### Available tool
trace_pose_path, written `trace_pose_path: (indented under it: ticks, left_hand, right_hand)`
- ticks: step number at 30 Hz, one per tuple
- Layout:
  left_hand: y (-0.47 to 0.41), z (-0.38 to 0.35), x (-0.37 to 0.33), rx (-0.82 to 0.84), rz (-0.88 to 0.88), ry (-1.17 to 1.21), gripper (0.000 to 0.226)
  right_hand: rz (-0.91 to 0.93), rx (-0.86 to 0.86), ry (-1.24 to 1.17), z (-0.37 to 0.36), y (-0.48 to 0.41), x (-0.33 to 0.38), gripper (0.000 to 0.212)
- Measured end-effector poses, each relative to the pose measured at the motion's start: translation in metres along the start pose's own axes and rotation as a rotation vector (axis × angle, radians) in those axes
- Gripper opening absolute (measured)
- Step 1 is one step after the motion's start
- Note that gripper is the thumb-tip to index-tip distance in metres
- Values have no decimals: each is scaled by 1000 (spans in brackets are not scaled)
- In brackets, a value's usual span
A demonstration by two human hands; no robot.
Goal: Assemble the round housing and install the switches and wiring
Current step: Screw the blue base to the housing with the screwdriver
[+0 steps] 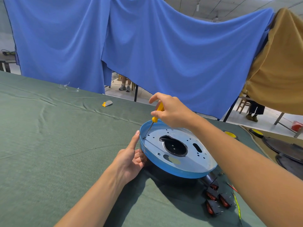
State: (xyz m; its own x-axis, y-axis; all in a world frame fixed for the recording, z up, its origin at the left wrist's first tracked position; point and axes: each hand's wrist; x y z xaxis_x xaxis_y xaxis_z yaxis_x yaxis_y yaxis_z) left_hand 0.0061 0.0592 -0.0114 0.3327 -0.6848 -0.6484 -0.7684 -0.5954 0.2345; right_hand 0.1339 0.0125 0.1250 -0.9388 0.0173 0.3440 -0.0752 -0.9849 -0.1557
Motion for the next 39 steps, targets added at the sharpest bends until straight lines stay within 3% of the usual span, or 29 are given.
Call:
trace_pose_path:
  ticks: [6,14,17,21,26,29,34,39]
  left_hand:
    - [-1,1,0,6,4,10,75]
    - [-2,3,0,14,5,-8,75]
    - [-2,3,0,15,5,2,72]
    - [-2,4,0,19,4,8,69]
    - [-1,4,0,16,-6,0,65]
    - [1,3,0,22,-2,0,66]
    - [1,3,0,20,-5,-4,64]
    - [1,2,-1,18,-4,-9,63]
  right_hand:
    - [-5,122,79,6,-16,9,33]
    - [-94,-8,435,0,-30,25,26]
    - [-177,82,401,5,-30,29,35]
    - [-219,298,390,21,-28,34,30]
    - [-134,136,399,12,-27,27,16]
    - [-166,69,437,4,-28,25,23]
    - [-216,314,363,20,-25,38,28]
    - [-116,191,364,21,-26,37,21]
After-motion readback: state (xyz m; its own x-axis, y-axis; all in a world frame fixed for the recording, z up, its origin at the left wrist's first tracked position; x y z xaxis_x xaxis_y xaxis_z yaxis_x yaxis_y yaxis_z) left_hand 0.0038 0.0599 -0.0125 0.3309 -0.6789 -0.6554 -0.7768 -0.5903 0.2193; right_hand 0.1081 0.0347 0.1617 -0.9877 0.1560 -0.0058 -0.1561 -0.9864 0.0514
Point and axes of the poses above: each hand's wrist, its own y-axis away from the middle knuckle, its own z-axis out of the back of the hand, x = y × z, and after that the axes turned 10 degrees about x, right-handed
